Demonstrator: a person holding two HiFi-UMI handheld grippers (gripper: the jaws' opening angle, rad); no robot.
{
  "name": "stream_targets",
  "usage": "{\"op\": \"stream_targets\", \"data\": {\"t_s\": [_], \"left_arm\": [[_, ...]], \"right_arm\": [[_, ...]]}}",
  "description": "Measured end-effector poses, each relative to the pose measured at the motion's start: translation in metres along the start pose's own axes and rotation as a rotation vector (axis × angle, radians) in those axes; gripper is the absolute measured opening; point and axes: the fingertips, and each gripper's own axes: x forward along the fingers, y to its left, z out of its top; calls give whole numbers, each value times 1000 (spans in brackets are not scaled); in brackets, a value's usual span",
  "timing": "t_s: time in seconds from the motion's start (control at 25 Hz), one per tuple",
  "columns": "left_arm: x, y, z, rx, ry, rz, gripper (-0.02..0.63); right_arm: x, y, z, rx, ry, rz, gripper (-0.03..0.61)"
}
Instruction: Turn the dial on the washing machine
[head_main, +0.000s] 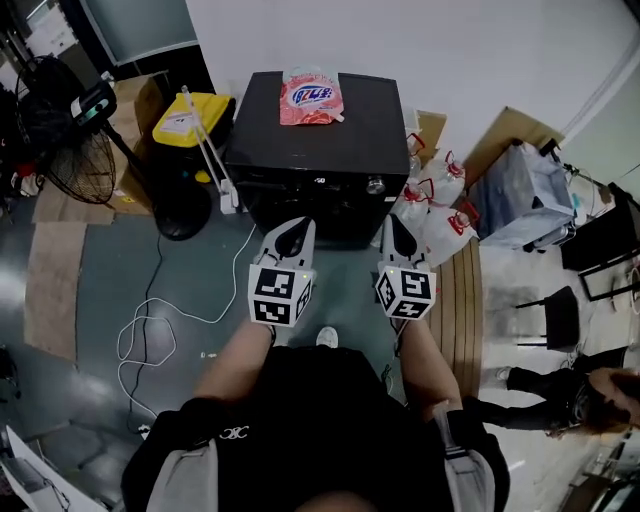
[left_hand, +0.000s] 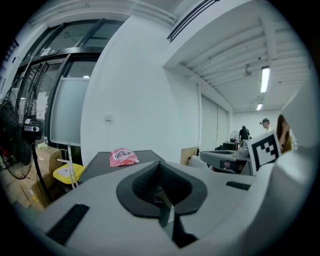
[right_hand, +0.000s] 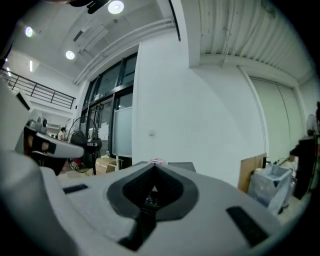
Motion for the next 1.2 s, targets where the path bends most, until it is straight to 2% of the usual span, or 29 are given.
{"op": "stream_targets", "data": {"t_s": [0.28, 0.48, 0.76, 0.92, 1.08, 1.2], "left_arm": [[19, 19, -9, -16, 33, 12, -5], [21, 42, -18, -26, 42, 46, -5], [18, 71, -30, -59, 66, 110, -5], [23, 76, -36, -64, 81, 142, -5], [25, 81, -43, -68, 105, 179, -5], [26, 84, -51, -72, 128, 207, -5]], "right_arm": [[46, -15, -43, -337, 114, 58, 9], [76, -23, -92, -718, 237, 112, 58], [118, -47, -163, -1150, 336, 143, 133], [144, -69, -195, -1240, 380, 119, 265], [163, -81, -216, -1323, 395, 92, 287], [174, -80, -229, -1447, 365, 98, 287]]}}
